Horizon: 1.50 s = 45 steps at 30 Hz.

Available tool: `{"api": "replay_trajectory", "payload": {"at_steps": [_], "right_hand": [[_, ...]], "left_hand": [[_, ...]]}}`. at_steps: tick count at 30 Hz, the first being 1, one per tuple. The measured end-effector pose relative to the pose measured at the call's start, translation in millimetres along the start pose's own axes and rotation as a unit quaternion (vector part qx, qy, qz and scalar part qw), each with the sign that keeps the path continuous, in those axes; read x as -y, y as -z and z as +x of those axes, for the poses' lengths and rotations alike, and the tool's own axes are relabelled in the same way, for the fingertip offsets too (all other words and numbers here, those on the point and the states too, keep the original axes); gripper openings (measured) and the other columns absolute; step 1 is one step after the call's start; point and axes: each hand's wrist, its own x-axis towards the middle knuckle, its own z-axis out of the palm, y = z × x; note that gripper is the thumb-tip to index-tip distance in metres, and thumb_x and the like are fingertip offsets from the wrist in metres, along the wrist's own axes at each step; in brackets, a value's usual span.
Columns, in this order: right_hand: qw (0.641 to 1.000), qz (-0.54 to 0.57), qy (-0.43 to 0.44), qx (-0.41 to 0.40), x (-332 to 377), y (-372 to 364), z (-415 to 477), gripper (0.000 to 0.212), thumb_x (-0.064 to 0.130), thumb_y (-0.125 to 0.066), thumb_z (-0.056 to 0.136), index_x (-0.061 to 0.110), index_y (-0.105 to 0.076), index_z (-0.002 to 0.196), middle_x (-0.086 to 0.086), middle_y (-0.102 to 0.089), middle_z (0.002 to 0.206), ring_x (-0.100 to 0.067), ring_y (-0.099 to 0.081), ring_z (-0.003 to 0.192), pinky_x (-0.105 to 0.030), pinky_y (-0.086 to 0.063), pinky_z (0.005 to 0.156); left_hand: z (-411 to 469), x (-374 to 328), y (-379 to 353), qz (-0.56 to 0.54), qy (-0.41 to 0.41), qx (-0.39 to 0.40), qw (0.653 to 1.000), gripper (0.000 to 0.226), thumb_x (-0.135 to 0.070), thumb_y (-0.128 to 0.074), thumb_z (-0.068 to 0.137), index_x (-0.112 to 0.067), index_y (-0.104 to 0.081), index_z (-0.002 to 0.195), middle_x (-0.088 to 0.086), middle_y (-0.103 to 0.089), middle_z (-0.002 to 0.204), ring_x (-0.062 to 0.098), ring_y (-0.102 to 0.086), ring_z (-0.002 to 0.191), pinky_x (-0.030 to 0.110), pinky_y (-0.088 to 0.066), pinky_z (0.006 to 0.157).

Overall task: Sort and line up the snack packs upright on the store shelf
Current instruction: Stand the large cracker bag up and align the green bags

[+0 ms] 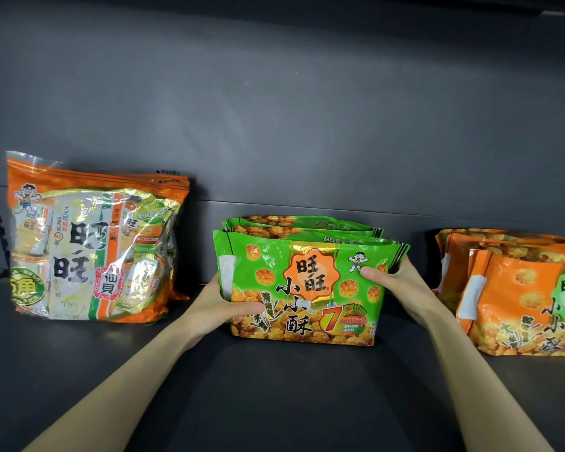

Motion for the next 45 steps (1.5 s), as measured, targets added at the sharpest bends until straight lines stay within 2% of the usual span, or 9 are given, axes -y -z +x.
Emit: {"api": "replay_trajectory", "payload": {"at_steps": [4, 10, 13, 15, 19, 32, 35, 41, 45], "right_hand": [[1.0, 0.007, -0.007, -0.001, -1.2, 0.5, -0.2, 0.052, 0.018, -0.081, 0.064, 0.029, -0.052, 0.107, 0.005, -0.07, 0.104, -0.006, -0.07, 0.09, -0.018, -0.054, 0.07], [0.999, 0.008, -0.028, 0.014, 4.9, 0.5, -1.4, 0.083, 0.045, -0.09, 0.048, 0.022, -0.053, 0.119, 0.002, -0.071, 0.111, -0.014, -0.069, 0.099, -0.029, -0.054, 0.083], [0.999, 0.004, -0.029, 0.022, 9.8, -0.8, -5.0, 0.054, 0.031, -0.079, 0.062, 0.027, -0.057, 0.111, 0.001, -0.07, 0.111, -0.014, -0.068, 0.1, -0.029, -0.054, 0.085], [0.999, -0.001, -0.036, 0.017, 11.6, -1.5, -6.4, 0.048, 0.025, -0.076, 0.064, 0.028, -0.058, 0.108, 0.002, -0.07, 0.11, -0.012, -0.069, 0.098, -0.026, -0.055, 0.083], [0.999, -0.006, -0.043, 0.019, 11.3, -2.8, -6.6, 0.053, 0.024, -0.085, 0.065, 0.025, -0.059, 0.111, 0.001, -0.071, 0.11, -0.016, -0.068, 0.1, -0.026, -0.054, 0.081], [0.999, -0.012, -0.039, 0.026, 13.3, -15.0, -2.4, 0.075, 0.045, -0.083, 0.049, 0.025, -0.058, 0.116, 0.004, -0.072, 0.109, -0.012, -0.069, 0.099, -0.024, -0.055, 0.079], [0.999, -0.016, -0.033, 0.026, 12.1, -19.0, 0.3, 0.088, 0.053, -0.087, 0.043, 0.023, -0.057, 0.12, 0.004, -0.071, 0.111, -0.014, -0.068, 0.102, -0.032, -0.053, 0.086], [0.999, -0.005, -0.031, 0.026, 11.4, -28.0, 2.0, 0.059, 0.028, -0.084, 0.065, 0.023, -0.057, 0.117, 0.002, -0.071, 0.111, -0.013, -0.068, 0.1, -0.031, -0.053, 0.087], [0.999, -0.008, -0.034, 0.025, 11.6, -32.6, 3.5, 0.068, 0.035, -0.087, 0.057, 0.023, -0.056, 0.117, 0.003, -0.071, 0.109, -0.013, -0.069, 0.099, -0.026, -0.055, 0.08]], "left_hand": [[0.4, 0.5, -0.5, 0.002, 0.003, 0.002, 1.0, 0.087, -0.022, -0.09, 0.057, -0.024, -0.045, 0.131, -0.008, -0.071, 0.11, 0.009, -0.067, 0.101, 0.03, -0.049, 0.092], [-0.3, -1.6, -1.1, 0.003, 0.005, 0.006, 1.0, 0.079, -0.014, -0.084, 0.064, -0.024, -0.044, 0.131, -0.009, -0.071, 0.11, 0.006, -0.067, 0.1, 0.024, -0.051, 0.088], [-1.5, -3.5, -0.8, 0.002, 0.009, 0.009, 1.0, 0.082, -0.017, -0.087, 0.06, -0.024, -0.045, 0.13, -0.009, -0.071, 0.108, 0.006, -0.067, 0.099, 0.024, -0.051, 0.087], [-2.0, -2.5, 0.7, -0.002, 0.014, 0.012, 1.0, 0.086, -0.021, -0.09, 0.056, -0.023, -0.046, 0.13, -0.007, -0.071, 0.109, 0.009, -0.068, 0.1, 0.028, -0.051, 0.089], [-2.2, -2.1, 2.9, -0.004, 0.017, 0.012, 1.0, 0.082, -0.019, -0.088, 0.06, -0.022, -0.047, 0.13, -0.006, -0.071, 0.109, 0.01, -0.068, 0.101, 0.03, -0.05, 0.09], [-2.9, -1.1, 17.5, 0.005, 0.02, 0.011, 1.0, 0.083, -0.022, -0.091, 0.056, -0.025, -0.048, 0.128, -0.006, -0.071, 0.109, 0.009, -0.067, 0.101, 0.031, -0.049, 0.094], [-2.8, 0.6, 22.7, 0.002, 0.017, 0.012, 1.0, 0.089, -0.029, -0.091, 0.051, -0.025, -0.048, 0.128, -0.005, -0.071, 0.11, 0.01, -0.067, 0.102, 0.035, -0.048, 0.098], [-3.7, 2.9, 32.8, 0.003, 0.021, 0.007, 1.0, 0.089, -0.028, -0.092, 0.05, -0.025, -0.049, 0.128, -0.005, -0.071, 0.11, 0.01, -0.067, 0.102, 0.035, -0.047, 0.098], [-4.9, 3.1, 35.6, -0.001, 0.015, 0.006, 1.0, 0.086, -0.023, -0.091, 0.053, -0.024, -0.048, 0.128, -0.006, -0.071, 0.11, 0.009, -0.067, 0.102, 0.03, -0.048, 0.094]]}}
